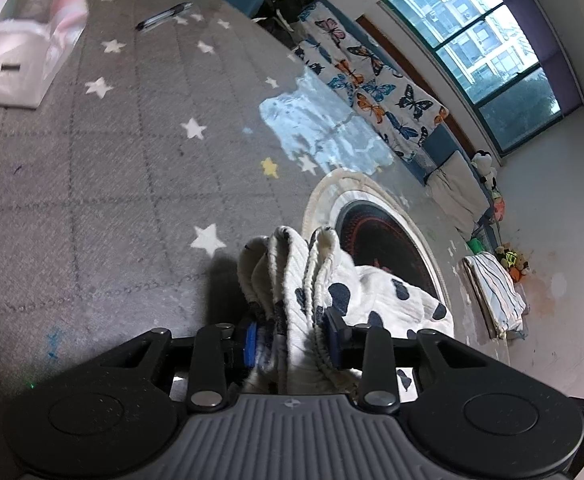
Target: Fold clothes
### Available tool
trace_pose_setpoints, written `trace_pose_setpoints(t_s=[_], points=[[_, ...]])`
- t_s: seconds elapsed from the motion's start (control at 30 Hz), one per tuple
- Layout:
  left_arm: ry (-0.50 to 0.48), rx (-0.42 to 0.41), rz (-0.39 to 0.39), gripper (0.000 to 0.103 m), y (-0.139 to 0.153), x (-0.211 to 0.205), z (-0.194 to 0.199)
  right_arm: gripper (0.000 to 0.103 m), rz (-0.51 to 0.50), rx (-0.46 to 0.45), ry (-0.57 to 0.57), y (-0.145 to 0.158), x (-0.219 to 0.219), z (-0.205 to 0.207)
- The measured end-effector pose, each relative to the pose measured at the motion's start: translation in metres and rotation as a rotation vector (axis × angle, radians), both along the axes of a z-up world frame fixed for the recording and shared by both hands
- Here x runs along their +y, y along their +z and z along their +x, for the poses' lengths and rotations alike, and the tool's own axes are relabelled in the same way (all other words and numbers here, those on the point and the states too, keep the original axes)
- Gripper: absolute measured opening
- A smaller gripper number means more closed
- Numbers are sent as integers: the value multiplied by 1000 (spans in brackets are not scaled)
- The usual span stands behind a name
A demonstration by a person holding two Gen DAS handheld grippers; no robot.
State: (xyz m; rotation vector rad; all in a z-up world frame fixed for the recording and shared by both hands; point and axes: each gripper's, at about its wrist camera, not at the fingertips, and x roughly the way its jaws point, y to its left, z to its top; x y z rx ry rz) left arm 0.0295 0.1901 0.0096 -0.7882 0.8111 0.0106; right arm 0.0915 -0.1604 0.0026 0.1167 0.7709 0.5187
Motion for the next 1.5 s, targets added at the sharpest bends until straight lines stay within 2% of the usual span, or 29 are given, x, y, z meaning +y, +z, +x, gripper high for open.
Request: trace_pose_setpoints(t_s=[0.3, 0.57, 0.73, 0.9, 1.1, 1.5], points=[[-88, -46, 36, 34, 24, -35, 13, 5, 17, -102, -69, 30, -33, -20], [-236, -90, 49, 33, 41, -108, 48, 5, -3, -194, -222, 62, -99, -36], [-324, -103, 41, 33, 44, -161, 71, 5, -30, -219, -310, 73, -143, -43], [-396, -89, 42, 33, 38, -206, 92, 5, -58, -209, -390, 69, -189, -44], [-452, -68, 59, 33, 28, -249, 110, 5, -76, -181, -446, 57, -225, -38], [-505, -31, 131, 34, 13, -286, 131, 5, -79, -129, -495, 32, -258, -21]])
